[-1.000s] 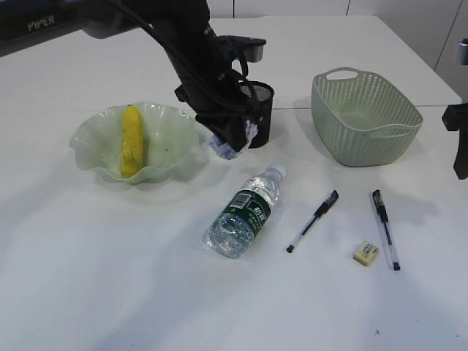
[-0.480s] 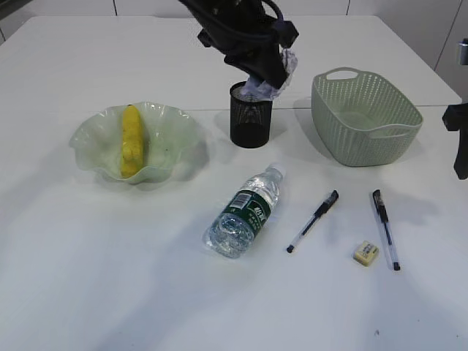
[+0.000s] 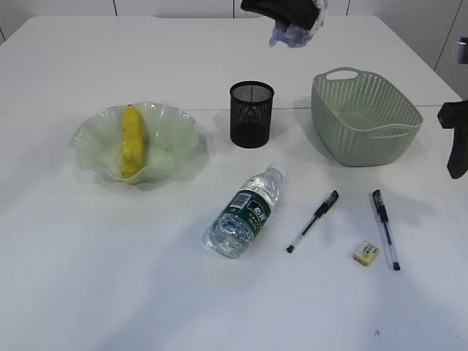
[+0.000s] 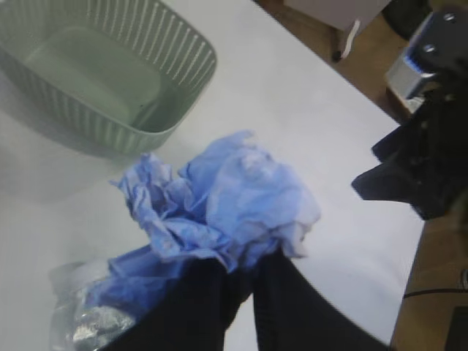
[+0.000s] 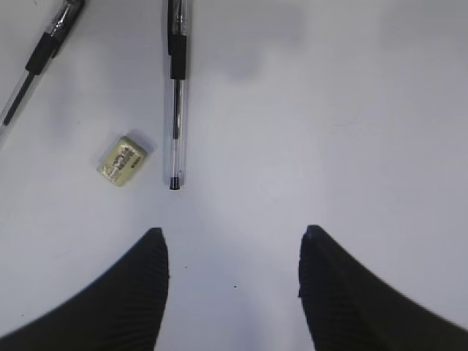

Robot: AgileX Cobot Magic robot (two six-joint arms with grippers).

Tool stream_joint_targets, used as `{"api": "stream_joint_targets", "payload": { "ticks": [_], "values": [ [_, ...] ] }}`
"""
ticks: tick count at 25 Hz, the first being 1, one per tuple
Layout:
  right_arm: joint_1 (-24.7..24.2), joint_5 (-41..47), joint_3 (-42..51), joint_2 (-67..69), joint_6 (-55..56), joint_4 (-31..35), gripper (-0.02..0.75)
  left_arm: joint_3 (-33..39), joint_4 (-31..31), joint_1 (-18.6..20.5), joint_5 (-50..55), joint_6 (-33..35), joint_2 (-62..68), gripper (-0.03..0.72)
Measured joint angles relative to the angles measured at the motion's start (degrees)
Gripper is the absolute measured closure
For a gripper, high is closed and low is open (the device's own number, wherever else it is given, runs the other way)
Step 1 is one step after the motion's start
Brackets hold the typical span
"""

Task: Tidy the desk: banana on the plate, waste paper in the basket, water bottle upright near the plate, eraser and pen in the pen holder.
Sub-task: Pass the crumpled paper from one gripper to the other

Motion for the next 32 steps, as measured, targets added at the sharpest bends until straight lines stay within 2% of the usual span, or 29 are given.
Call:
{"api": "stream_joint_targets", "payload": {
  "ticks": [5, 19, 32],
  "values": [
    [0.0, 0.0, 0.0, 0.0, -1.0, 2.1, 0.309, 0.0, -0.8, 0.0, 0.2, 0.2, -2.6, 0.648],
    [0.0, -0.1, 0.0, 0.0, -12.6, 17.9, 0.309, -0.2, -0.8, 1.0, 0.6, 0.3, -4.0, 0.648],
    [0.0, -2.8, 0.0, 0.0, -22.7, 27.1, 0.309, -0.2, -0.8, 1.0, 0.6, 0.4, -4.0, 0.648]
  ]
}}
